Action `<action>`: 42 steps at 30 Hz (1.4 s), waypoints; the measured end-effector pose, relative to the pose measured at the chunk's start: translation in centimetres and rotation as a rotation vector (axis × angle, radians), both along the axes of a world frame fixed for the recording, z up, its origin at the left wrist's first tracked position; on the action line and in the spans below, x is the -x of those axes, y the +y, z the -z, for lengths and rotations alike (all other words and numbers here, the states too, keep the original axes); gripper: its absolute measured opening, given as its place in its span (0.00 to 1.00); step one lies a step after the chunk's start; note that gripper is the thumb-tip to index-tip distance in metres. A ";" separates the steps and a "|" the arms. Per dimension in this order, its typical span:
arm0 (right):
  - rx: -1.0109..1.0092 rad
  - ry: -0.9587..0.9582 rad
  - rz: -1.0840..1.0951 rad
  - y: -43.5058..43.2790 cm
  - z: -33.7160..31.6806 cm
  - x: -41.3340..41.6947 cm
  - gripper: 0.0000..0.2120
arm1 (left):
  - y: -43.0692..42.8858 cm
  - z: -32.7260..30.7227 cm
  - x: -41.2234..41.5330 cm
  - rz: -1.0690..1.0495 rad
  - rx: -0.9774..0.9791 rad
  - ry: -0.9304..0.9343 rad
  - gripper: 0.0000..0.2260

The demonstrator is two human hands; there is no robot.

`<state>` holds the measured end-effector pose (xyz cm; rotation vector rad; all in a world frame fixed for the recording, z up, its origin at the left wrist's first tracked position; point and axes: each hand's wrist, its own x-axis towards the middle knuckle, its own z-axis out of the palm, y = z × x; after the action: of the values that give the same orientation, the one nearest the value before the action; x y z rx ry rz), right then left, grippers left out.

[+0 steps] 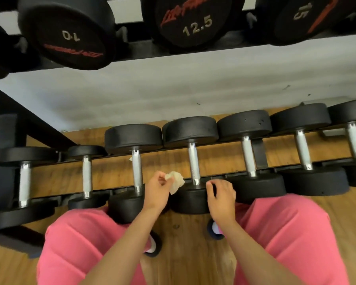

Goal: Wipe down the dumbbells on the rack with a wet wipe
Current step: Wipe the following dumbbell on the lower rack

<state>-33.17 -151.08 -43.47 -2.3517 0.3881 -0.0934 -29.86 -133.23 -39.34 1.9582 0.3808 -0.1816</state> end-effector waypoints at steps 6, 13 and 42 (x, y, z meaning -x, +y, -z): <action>0.129 -0.066 -0.081 -0.2 1.5 -1.6 0.23 | -0.6 3.4 -4.3 0.211 -0.195 0.038 0.08; 0.061 -0.135 -0.053 -0.2 2.4 -1.8 0.17 | -3.2 5.2 -6.6 0.452 -0.141 0.213 0.07; -0.426 -0.054 0.405 0.1 3.0 -2.0 0.12 | -4.5 6.1 -7.5 0.377 -0.112 0.371 0.16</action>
<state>-31.13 -150.95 -46.42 -1.8242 0.7728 -0.2397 -22.38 -137.75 -45.39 2.0938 0.2597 -0.7881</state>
